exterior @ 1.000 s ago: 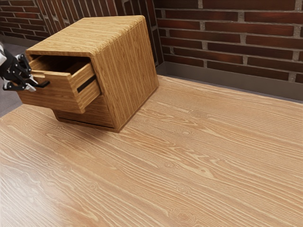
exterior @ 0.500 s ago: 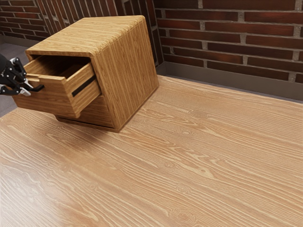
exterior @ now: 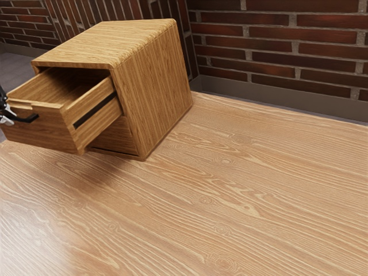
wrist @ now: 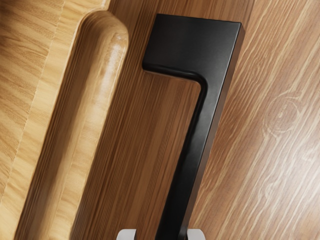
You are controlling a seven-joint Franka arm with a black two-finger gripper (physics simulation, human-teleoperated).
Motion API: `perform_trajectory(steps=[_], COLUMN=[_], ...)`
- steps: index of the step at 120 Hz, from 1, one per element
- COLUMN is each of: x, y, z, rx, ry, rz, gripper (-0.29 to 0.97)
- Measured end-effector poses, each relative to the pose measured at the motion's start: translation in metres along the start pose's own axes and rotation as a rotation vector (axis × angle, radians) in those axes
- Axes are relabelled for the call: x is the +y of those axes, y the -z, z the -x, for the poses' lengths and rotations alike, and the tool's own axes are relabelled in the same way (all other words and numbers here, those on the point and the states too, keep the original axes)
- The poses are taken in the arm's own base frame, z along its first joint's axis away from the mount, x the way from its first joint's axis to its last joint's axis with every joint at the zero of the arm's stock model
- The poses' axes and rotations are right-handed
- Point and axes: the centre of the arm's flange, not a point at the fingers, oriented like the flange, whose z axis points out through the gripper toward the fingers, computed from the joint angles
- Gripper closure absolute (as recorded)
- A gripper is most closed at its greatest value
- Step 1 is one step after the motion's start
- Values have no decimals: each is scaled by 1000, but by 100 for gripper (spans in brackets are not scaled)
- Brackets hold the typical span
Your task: Pull the drawer handle with one arm to open the drawer
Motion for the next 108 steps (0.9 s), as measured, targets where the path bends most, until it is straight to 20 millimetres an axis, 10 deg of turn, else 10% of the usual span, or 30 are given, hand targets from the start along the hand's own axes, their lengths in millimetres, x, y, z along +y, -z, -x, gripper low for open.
perform_trajectory(steps=[64,89,108], x=[32,54,126], y=[37,152,196], z=[6,93,193], rx=[17,-43,35], ry=[-27,104,340], rz=[-36,-175,-224], gripper=[61,27,12])
